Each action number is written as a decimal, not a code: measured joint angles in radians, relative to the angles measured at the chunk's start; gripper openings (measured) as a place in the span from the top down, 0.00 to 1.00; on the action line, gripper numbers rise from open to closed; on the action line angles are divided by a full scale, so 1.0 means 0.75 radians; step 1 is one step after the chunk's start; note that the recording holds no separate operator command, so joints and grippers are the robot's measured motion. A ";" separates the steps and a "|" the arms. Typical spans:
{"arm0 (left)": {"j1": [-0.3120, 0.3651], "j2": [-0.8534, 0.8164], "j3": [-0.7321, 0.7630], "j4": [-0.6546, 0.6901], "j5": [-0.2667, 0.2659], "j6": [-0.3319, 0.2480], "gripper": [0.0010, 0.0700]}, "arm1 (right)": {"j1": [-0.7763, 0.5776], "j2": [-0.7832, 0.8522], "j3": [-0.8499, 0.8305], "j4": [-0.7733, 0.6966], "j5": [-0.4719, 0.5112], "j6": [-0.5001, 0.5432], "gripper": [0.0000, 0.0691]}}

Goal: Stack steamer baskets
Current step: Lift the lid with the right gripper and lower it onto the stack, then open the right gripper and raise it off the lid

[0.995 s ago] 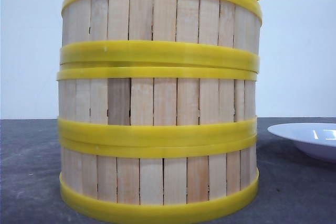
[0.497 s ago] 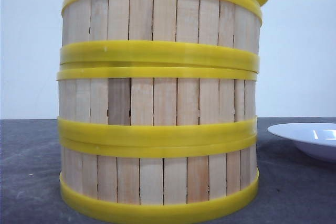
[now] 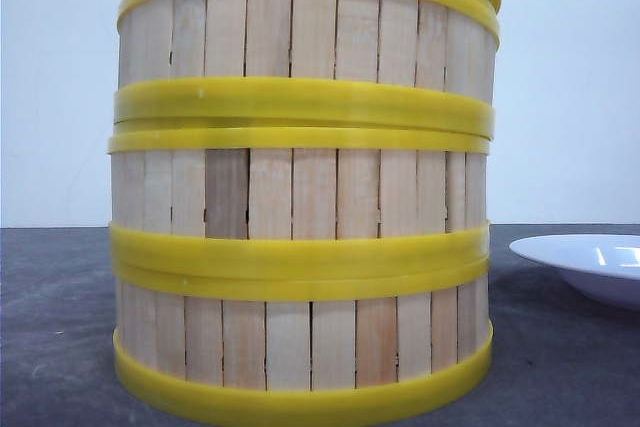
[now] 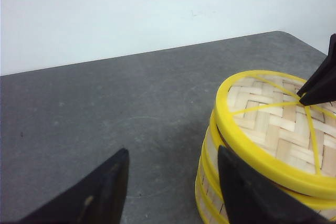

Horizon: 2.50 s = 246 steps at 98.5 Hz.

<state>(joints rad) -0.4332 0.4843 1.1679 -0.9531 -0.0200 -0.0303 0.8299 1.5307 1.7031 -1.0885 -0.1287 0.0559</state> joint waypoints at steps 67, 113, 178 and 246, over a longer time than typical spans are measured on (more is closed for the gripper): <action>0.000 0.000 0.000 0.001 0.000 0.000 0.55 | 0.017 0.043 0.000 -0.039 0.068 -0.007 0.92; 0.000 0.000 0.000 0.001 0.000 -0.001 0.55 | 0.045 0.044 0.000 -0.034 0.057 -0.031 0.92; 0.000 0.000 0.000 0.000 0.000 0.000 0.55 | 0.045 0.045 0.007 0.027 0.064 -0.036 0.30; 0.000 0.000 0.000 0.094 0.000 -0.002 0.55 | 0.063 -0.352 0.364 -0.099 0.520 -0.016 0.30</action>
<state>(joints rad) -0.4332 0.4843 1.1679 -0.8825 -0.0200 -0.0315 0.8768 1.2663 1.9759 -1.1629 0.2615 0.0437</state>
